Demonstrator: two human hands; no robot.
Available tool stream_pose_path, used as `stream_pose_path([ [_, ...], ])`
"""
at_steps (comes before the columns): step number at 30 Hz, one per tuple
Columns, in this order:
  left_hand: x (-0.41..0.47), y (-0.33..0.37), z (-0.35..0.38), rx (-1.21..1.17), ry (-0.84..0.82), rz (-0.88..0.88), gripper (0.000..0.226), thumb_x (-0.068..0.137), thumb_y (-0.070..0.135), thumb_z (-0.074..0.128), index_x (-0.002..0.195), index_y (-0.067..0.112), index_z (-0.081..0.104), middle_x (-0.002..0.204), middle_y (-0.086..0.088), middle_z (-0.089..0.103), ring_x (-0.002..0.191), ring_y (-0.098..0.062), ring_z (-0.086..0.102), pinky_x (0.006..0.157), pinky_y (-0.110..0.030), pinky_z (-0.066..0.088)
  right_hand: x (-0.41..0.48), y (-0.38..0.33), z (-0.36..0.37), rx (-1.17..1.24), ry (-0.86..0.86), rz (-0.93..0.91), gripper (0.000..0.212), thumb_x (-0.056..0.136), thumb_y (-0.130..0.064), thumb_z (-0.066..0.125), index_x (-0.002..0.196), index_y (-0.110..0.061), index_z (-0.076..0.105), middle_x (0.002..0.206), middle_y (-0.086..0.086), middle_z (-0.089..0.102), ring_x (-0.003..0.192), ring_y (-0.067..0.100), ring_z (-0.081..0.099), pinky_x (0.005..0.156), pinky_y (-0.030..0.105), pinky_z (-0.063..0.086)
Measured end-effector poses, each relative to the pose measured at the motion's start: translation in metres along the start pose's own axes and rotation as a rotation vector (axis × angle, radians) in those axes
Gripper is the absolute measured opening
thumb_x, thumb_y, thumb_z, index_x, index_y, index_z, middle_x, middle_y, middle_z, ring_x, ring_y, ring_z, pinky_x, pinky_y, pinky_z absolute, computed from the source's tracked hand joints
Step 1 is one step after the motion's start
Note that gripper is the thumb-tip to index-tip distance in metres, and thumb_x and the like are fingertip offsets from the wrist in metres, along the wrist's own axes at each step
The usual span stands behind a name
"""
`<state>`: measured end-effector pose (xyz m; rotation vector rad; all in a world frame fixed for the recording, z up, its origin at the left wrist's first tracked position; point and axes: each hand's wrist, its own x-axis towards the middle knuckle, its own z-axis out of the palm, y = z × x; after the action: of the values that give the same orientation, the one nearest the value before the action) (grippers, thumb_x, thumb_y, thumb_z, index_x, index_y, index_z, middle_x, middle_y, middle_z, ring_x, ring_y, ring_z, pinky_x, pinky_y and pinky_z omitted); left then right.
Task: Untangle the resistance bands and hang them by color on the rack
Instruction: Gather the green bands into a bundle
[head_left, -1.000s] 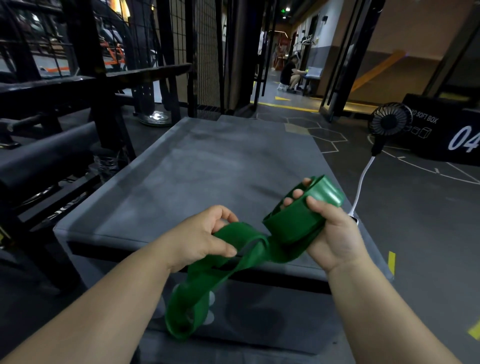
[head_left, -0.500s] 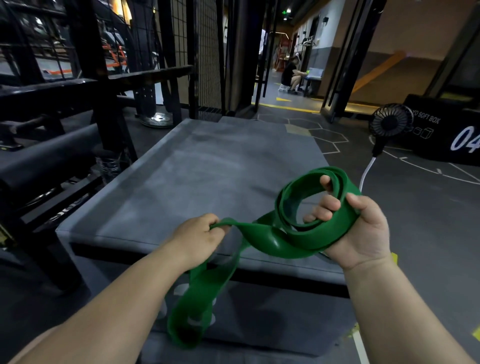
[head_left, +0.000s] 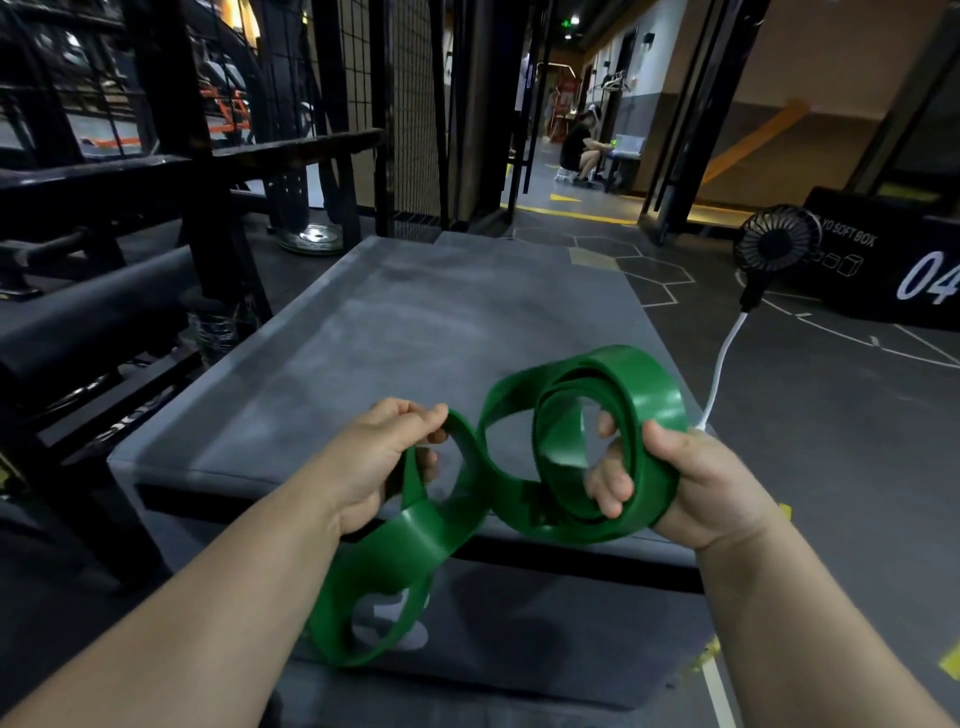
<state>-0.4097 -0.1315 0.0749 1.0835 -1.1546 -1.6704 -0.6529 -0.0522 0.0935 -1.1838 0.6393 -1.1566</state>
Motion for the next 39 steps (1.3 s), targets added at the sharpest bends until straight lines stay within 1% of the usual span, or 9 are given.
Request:
stream_pose_path([
  [6,-0.003,-0.004,0.012,-0.188,0.002,-0.212,0.030,0.090,0.033,0.062,0.076,0.007,0.054,0.059,-0.010,0.052,0.041,-0.018,0.050,0.042,-0.022,0.046,0.008,0.011,0.018,-0.197,-0.124,0.212,0.038,0.063,-0.033,0.087,0.090,-0.010,0.074,0.082,0.015,0.072,0.076,0.024,0.069,0.071,0.034,0.056],
  [10,-0.001,-0.007,0.014,-0.243,-0.002,-0.287,0.041,0.090,0.031,0.060,0.058,0.007,0.067,0.066,-0.014,0.060,0.057,-0.025,0.057,0.060,-0.033,0.051,0.015,0.028,0.026,-0.295,-0.051,0.275,0.029,0.065,-0.019,0.078,0.093,-0.010,0.072,0.088,0.010,0.072,0.082,0.021,0.068,0.077,0.034,0.055],
  [16,0.001,-0.009,0.016,-0.262,0.037,-0.253,0.030,0.094,0.027,0.057,0.075,0.003,0.061,0.064,-0.016,0.067,0.055,-0.026,0.065,0.064,-0.037,0.050,0.022,0.034,0.040,-0.447,0.024,0.261,0.035,0.064,-0.004,0.077,0.095,-0.018,0.067,0.088,-0.006,0.074,0.085,0.010,0.069,0.075,0.026,0.053],
  [21,0.000,-0.008,0.019,-0.306,0.059,-0.255,0.028,0.096,0.025,0.052,0.082,0.002,0.058,0.059,-0.016,0.067,0.047,-0.024,0.065,0.042,-0.029,0.054,0.024,0.045,0.044,-0.563,-0.001,0.243,0.050,0.059,-0.007,0.085,0.102,-0.025,0.068,0.104,-0.005,0.074,0.103,0.014,0.067,0.091,0.033,0.051],
  [26,0.002,-0.006,0.014,-0.327,0.102,-0.238,0.025,0.094,0.024,0.057,0.082,0.003,0.062,0.068,-0.016,0.067,0.052,-0.025,0.064,0.044,-0.030,0.055,0.025,0.053,0.048,-0.608,0.059,0.139,0.046,0.066,0.000,0.084,0.091,-0.036,0.071,0.097,-0.008,0.075,0.095,0.009,0.069,0.084,0.028,0.053],
  [29,0.002,-0.004,0.011,-0.324,0.082,-0.253,0.028,0.089,0.031,0.063,0.076,0.007,0.055,0.062,-0.013,0.056,0.046,-0.019,0.053,0.044,-0.023,0.047,0.025,0.053,0.046,-0.536,0.117,0.114,0.035,0.070,0.000,0.081,0.093,-0.024,0.070,0.094,-0.003,0.076,0.089,0.012,0.070,0.079,0.029,0.054],
  [32,-0.001,-0.005,0.014,-0.276,0.044,-0.212,0.032,0.087,0.031,0.066,0.101,0.002,0.062,0.085,-0.018,0.066,0.068,-0.027,0.063,0.058,-0.035,0.056,0.025,0.053,0.042,-0.493,0.191,0.042,0.026,0.069,-0.009,0.077,0.093,-0.012,0.068,0.086,-0.003,0.075,0.081,0.010,0.069,0.073,0.026,0.054],
  [35,-0.004,-0.008,0.018,-0.131,0.044,-0.066,0.015,0.089,0.027,0.064,0.090,0.014,0.056,0.069,-0.008,0.057,0.056,-0.018,0.053,0.053,-0.026,0.046,0.027,0.052,0.038,-0.446,0.285,-0.037,0.020,0.070,-0.011,0.073,0.088,-0.009,0.066,0.080,-0.002,0.074,0.078,0.010,0.068,0.068,0.024,0.052],
  [39,-0.003,-0.011,0.019,0.111,0.026,0.074,0.015,0.090,0.030,0.063,0.092,0.019,0.053,0.076,-0.003,0.050,0.067,-0.015,0.046,0.061,-0.031,0.041,0.029,0.054,0.035,-0.398,0.364,-0.062,0.022,0.069,-0.013,0.075,0.086,0.000,0.067,0.082,0.009,0.072,0.078,0.020,0.067,0.069,0.034,0.053],
])
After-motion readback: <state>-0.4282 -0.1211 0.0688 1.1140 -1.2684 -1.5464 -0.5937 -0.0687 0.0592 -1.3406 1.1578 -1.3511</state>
